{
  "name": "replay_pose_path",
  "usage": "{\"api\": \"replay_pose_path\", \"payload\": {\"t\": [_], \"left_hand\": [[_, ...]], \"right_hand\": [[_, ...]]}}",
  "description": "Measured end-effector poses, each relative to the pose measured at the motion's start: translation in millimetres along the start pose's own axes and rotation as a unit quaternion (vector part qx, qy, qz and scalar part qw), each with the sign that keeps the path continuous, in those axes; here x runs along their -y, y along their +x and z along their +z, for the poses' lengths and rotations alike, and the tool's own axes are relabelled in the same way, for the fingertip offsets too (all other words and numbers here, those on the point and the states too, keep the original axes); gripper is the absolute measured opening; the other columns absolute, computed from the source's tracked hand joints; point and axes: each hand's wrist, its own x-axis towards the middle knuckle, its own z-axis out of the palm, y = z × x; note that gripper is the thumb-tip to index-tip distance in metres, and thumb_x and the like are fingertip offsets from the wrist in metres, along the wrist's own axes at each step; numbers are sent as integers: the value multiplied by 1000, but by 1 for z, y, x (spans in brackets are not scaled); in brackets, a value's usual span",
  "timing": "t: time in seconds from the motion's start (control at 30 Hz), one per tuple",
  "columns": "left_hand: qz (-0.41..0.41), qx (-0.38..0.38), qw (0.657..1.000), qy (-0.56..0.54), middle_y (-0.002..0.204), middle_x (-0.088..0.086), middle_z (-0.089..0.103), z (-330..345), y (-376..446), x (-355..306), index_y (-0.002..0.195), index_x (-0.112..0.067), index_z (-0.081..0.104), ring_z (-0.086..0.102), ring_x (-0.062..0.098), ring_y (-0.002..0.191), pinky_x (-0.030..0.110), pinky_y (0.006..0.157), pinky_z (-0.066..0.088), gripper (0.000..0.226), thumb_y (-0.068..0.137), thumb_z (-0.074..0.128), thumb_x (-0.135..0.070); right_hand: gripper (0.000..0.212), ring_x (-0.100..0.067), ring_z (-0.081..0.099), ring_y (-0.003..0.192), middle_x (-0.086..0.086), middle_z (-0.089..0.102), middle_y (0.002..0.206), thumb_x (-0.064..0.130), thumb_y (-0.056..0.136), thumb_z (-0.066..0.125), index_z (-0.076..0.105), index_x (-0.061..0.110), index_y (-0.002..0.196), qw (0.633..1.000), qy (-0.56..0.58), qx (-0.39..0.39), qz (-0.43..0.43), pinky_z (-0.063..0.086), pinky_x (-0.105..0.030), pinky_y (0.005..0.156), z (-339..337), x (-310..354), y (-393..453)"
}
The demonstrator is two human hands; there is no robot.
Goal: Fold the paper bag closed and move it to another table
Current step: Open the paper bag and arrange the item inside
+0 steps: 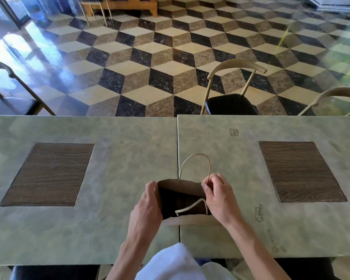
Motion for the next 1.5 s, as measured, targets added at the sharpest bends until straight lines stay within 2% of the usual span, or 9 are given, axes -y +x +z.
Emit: {"api": "replay_pose_path", "payload": {"t": [0.1, 0.2, 0.43, 0.53, 0.7, 0.9, 1.17, 1.33, 1.5], "left_hand": [[66, 2, 997, 33, 104, -8, 52, 0, -2, 7, 125, -40, 42, 61, 29, 69, 38, 56, 51, 62, 78, 53, -2], [46, 43, 997, 50, 103, -5, 45, 4, 3, 7, 116, -37, 53, 60, 28, 69, 38, 58, 53, 47, 78, 58, -9], [-16, 101, 994, 27, 102, 3, 41, 8, 14, -4, 131, -24, 31, 58, 36, 81, 46, 69, 53, 64, 75, 58, -9], [-34, 105, 993, 41, 102, 3, 40, 11, 14, -7, 134, -26, 27, 59, 35, 81, 46, 68, 54, 68, 74, 52, -2], [-71, 108, 990, 58, 107, 6, 41, 10, 16, -16, 134, -21, 28, 59, 34, 85, 45, 70, 54, 68, 74, 47, 2], [-69, 136, 985, 81, 113, 5, 46, 9, 20, -23, 136, -19, 27, 59, 33, 95, 43, 71, 53, 71, 73, 51, 2], [-94, 141, 982, 78, 118, 5, 52, -3, 23, -20, 143, -24, 21, 57, 32, 104, 39, 71, 49, 79, 74, 53, -2], [-95, 149, 982, 65, 122, 6, 49, -10, 28, -20, 147, -30, 17, 55, 31, 107, 43, 78, 53, 87, 73, 50, 0], [-126, 143, 979, 76, 109, 7, 36, -16, 38, -23, 144, -28, 17, 51, 32, 81, 42, 69, 51, 81, 76, 50, 0]], "right_hand": [[12, -17, 59, 81, 6, 59, 91, 26, 92, 63, 59, 17, 85, 1000, -28, 2, 5, 50, -37, 68, -2, 3, 3], [13, -18, 60, 80, 8, 60, 88, 29, 90, 66, 60, 18, 84, 999, -35, 8, -3, 50, -36, 66, -1, 9, 8], [52, -30, 54, 87, -5, 53, 94, 22, 65, 87, 48, 12, 98, 993, -102, -66, -13, 48, -44, 76, -3, 10, 6], [44, -28, 50, 80, -4, 50, 85, 20, 63, 88, 50, 12, 83, 985, -128, -83, -81, 47, -42, 73, -9, 11, -5], [15, -17, 59, 87, 3, 63, 91, 14, 78, 78, 64, 16, 85, 958, -103, 180, -198, 53, -34, 78, -6, 8, -21], [25, -32, 62, 107, -14, 63, 117, 7, 86, 50, 58, 9, 109, 899, -224, 372, -49, 51, -38, 90, 18, 15, 0], [82, -38, 56, 121, -19, 45, 137, 27, 76, 72, 29, 16, 146, 902, -233, 346, 109, 49, -43, 99, 19, -5, 34], [75, -35, 54, 125, -17, 51, 137, 26, 80, 64, 31, 18, 147, 896, -253, 350, 104, 48, -42, 100, 8, -13, 38], [70, -32, 60, 113, -8, 57, 124, 28, 67, 77, 45, 22, 129, 925, -262, 276, -2, 56, -45, 86, 6, -9, 36]]}}
